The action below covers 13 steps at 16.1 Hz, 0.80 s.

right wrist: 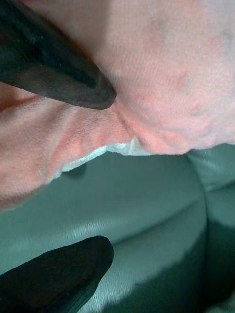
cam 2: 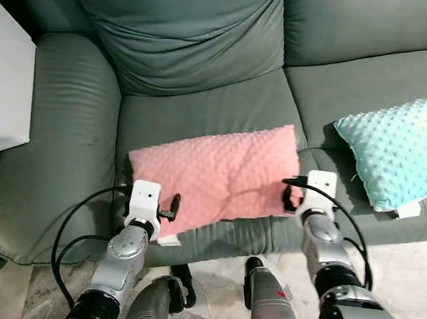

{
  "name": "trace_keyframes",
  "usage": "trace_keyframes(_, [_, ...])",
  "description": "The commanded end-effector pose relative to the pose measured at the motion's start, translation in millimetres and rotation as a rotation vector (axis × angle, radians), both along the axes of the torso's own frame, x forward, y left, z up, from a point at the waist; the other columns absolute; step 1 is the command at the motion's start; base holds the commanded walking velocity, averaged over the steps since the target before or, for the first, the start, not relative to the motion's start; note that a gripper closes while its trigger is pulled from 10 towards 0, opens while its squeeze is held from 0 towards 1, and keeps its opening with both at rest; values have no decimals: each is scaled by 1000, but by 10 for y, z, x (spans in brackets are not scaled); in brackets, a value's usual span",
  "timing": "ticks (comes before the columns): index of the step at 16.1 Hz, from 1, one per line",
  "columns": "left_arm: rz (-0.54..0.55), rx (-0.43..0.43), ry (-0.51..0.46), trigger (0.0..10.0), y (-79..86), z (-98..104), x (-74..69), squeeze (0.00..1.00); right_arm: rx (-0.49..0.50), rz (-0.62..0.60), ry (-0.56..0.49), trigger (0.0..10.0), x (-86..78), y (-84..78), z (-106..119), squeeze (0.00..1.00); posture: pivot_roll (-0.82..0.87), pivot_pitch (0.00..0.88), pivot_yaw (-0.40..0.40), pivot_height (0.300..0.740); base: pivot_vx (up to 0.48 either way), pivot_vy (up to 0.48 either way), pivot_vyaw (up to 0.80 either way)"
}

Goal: Move the pillow to the sofa

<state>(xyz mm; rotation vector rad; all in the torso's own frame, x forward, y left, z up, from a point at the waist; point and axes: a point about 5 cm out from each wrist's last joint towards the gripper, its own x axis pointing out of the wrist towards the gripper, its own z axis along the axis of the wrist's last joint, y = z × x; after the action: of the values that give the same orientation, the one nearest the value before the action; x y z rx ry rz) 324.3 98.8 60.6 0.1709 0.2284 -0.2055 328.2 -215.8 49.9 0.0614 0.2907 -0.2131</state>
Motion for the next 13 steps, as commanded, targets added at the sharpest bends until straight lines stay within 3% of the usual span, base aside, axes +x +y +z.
trace_keyframes(1, [18,3,45,10000,49,-124,-67,0,17,11,46,10000,-83,49,-134,0,16,471,106,740,0,0,0])
trace_keyframes(6, [43,9,17,10000,55,-98,-35,0,-10,34,46,10000,-100,87,-154,0,19,470,107,740,0,0,0])
trace_keyframes(9, [43,4,13,10000,72,-92,-32,0,-146,15,82,10000,-157,-20,-182,0,19,464,106,740,0,0,0])
trace_keyframes(10, [58,6,17,10000,150,-128,-54,0,-250,-44,117,10000,-221,-171,-196,0,12,456,106,740,0,0,0])
trace_keyframes(13, [87,10,25,10000,248,-166,-73,0,-362,-124,160,10000,-314,-359,-206,0,2,423,101,740,0,0,0])
